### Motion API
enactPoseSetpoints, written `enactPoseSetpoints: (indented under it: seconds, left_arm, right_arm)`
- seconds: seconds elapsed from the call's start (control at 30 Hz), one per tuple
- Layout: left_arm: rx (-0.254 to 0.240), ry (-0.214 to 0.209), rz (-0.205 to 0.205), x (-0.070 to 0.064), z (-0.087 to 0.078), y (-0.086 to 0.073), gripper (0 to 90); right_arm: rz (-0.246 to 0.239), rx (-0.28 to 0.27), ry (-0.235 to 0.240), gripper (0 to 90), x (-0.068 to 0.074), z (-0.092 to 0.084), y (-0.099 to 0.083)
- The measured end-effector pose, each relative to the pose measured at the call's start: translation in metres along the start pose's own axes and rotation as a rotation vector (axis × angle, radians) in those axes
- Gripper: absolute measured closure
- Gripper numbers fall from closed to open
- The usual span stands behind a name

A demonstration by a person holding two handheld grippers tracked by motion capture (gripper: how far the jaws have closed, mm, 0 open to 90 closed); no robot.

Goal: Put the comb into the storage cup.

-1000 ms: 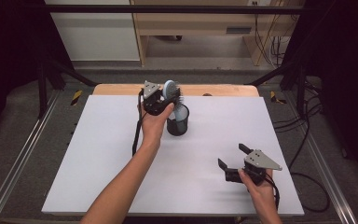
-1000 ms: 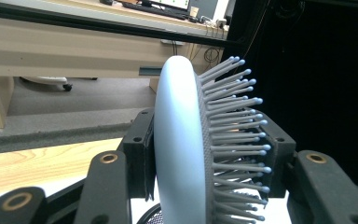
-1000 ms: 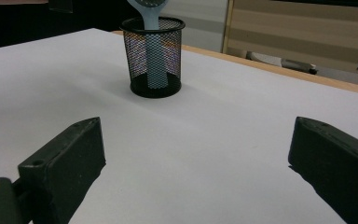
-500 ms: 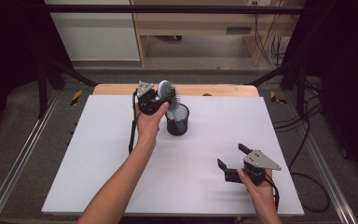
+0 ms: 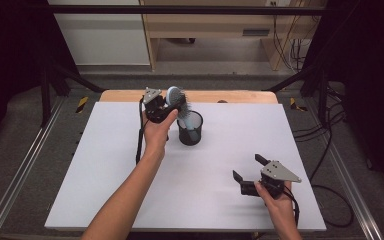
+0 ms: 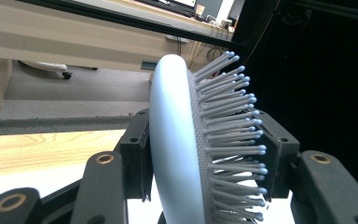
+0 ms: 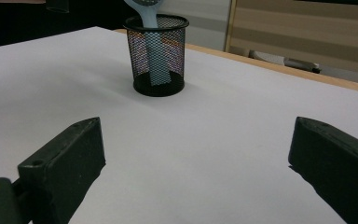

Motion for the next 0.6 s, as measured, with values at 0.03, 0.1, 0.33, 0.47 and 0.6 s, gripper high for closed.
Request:
enactPoseSetpoints:
  seconds: [0.03,0.1,0.33,0.47,0.6]
  left_arm:
    - [-0.001,0.002,-0.004,0.001,0.000,0.000,47.0]
    - [0.000,0.005,-0.008,0.003,0.000,0.000,46.8]
    - [0.001,0.019,-0.026,0.010,-0.003,-0.001,46.2]
    - [0.003,0.024,-0.036,0.014,-0.004,-0.001,45.8]
    - [0.003,0.025,-0.036,0.015,-0.004,-0.001,45.4]
  right_arm:
    - [0.000,0.000,0.001,3.7,0.000,0.000,0.000]
    - [-0.001,0.000,0.001,3.7,0.000,0.000,0.000]
    - [-0.001,0.002,0.004,3.7,0.001,0.001,-0.001]
    - [-0.003,0.003,0.005,3.7,0.001,0.001,-0.001]
    - [-0.002,0.003,0.006,3.7,0.001,0.001,-0.001]
Point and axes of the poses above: each handheld gripper's, and its own axes: z roughly forward along the jaws, y roughly out of its top, x roughly to its left, the point moved 10 cm from there along z, roughly forward along the jaws, and after that the axes turned 15 degrees about -x, right-handed, at the moved point
